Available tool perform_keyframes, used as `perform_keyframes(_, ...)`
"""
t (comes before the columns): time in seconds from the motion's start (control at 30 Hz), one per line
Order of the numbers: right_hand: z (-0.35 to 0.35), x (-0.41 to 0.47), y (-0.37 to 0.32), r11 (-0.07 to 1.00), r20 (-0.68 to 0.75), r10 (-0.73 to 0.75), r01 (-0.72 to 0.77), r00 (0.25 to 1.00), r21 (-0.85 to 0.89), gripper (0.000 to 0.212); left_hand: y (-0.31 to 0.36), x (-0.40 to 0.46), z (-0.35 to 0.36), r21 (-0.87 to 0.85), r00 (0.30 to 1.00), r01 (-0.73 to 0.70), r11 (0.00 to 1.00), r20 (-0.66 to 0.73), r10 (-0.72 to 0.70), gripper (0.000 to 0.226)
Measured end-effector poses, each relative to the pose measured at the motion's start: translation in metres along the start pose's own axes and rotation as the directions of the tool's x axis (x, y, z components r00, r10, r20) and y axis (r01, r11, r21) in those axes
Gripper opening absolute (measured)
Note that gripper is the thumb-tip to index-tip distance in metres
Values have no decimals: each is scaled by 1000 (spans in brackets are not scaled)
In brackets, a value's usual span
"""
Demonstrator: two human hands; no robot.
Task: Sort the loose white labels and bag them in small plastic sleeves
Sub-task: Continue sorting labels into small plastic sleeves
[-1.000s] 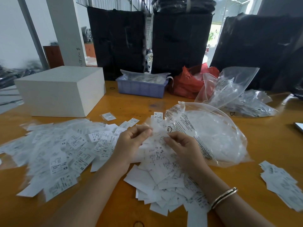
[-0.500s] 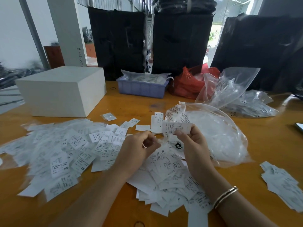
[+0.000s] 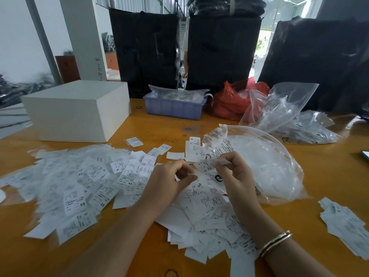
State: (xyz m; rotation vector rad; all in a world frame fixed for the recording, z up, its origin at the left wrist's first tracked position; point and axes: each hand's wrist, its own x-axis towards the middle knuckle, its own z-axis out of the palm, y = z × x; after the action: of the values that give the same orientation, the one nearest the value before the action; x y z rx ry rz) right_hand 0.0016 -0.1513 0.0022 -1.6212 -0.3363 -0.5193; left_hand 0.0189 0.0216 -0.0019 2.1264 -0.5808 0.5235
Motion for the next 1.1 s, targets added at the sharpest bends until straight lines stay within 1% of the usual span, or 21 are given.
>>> perform_keyframes(0.1,-1,0,0,1000,-38,-10,9,999,-24,8,-1,0,0,7,1000,3,1000,5,-3,12)
perform_keyframes(0.2,-1,0,0,994,-25,-35,32,999,-107,19,0,0,0,26,1000,-19,999,8,19,12)
perform_keyframes(0.37,0,0,-4,986,-32,-35,29,999,-167,12,1,0,-1,0,1000,-25,1000,3,25,8)
perform_keyframes(0.47,2,2,-1,932,25,-6,14,1000,-363,13,3,0,3,-13,999,-26,1000,18,26,10)
perform_keyframes(0.5,3,2,0,915,46,9,10,999,-404,13,3,0,4,-15,1000,-28,999,11,28,11)
perform_keyframes(0.53,5,2,0,908,52,23,1,998,-418,15,3,-1,6,-19,1000,-25,999,-1,25,12)
perform_keyframes(0.63,5,1,3,906,-1,23,-21,1000,-423,32,2,-1,8,-55,998,19,998,-51,-22,15)
perform_keyframes(0.67,4,2,4,891,-5,17,-17,1000,-454,33,2,0,8,-69,998,31,997,-61,-35,17)
perform_keyframes(0.7,4,2,5,857,12,-6,11,1000,-515,32,1,0,8,-77,997,36,996,-67,-41,17)
perform_keyframes(0.77,4,1,6,759,99,-118,154,988,-632,27,1,0,7,-89,996,38,995,-75,-45,16)
perform_keyframes(0.8,5,1,7,723,154,-161,222,975,-654,26,0,0,7,-94,996,41,995,-80,-49,14)
perform_keyframes(0.83,6,0,7,711,195,-166,254,967,-656,26,-1,0,7,-96,995,48,994,-85,-57,13)
perform_keyframes(0.93,4,1,10,686,263,-143,287,954,-668,36,-4,0,7,-90,991,80,993,-98,-89,12)
perform_keyframes(0.97,1,3,10,666,246,-166,292,955,-687,37,-5,1,6,-88,988,91,992,-114,-101,12)
perform_keyframes(1.0,-2,5,11,653,189,-202,276,961,-705,37,-6,2,6,-84,984,103,991,-140,-114,12)
perform_keyframes(1.07,-15,11,11,665,-30,-290,179,957,-726,36,-9,4,4,-54,965,145,988,-214,-154,11)
perform_keyframes(1.1,-23,14,11,681,-147,-305,107,941,-724,35,-12,5,2,-21,950,184,983,-254,-183,12)
